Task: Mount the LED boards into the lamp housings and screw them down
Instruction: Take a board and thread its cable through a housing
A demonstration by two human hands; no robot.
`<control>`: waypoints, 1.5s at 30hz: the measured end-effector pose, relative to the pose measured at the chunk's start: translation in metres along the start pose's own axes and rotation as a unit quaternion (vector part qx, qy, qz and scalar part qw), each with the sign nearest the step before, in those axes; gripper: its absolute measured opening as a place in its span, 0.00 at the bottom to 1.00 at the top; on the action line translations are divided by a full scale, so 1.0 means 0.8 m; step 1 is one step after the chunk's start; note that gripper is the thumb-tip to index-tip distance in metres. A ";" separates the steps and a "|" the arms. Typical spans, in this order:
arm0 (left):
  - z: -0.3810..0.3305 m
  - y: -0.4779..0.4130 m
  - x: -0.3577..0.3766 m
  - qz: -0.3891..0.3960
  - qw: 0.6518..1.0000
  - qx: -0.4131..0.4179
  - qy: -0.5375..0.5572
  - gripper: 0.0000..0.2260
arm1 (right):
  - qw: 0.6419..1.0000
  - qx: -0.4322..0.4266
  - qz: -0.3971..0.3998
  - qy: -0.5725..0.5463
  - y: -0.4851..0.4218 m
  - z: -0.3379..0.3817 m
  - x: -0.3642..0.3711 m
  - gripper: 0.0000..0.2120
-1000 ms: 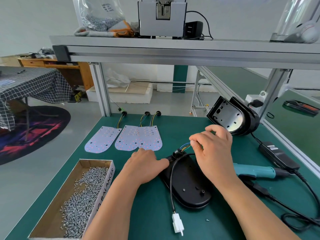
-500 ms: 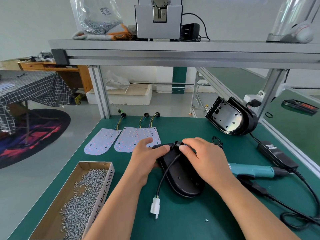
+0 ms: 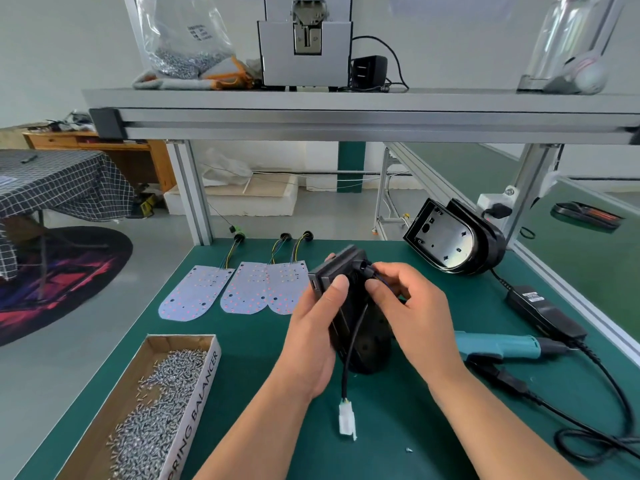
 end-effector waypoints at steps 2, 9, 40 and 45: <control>0.002 0.003 0.008 0.021 1.000 0.012 -0.011 0.28 | 1.000 0.003 0.002 -0.030 0.001 0.001 0.002 0.09; -0.011 0.000 0.006 0.076 0.987 0.071 -0.125 0.31 | 0.996 0.004 0.019 -0.085 -0.002 -0.004 0.002 0.11; -0.016 0.007 0.012 0.073 0.990 0.042 -0.110 0.30 | 0.999 -0.012 0.015 -0.025 -0.004 0.001 -0.004 0.10; -0.018 0.007 0.016 0.075 0.994 0.028 -0.074 0.29 | 0.999 -0.025 0.020 -0.024 -0.002 0.004 -0.002 0.10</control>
Point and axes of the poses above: each hand's wrist, its own y-axis away from the middle knuckle, its own x-axis out of the palm, z = x × y, the point moved 8 cm from there along -y, towards the middle knuckle, and after that the axes turned 4 degrees about y, right-handed, at the moved point
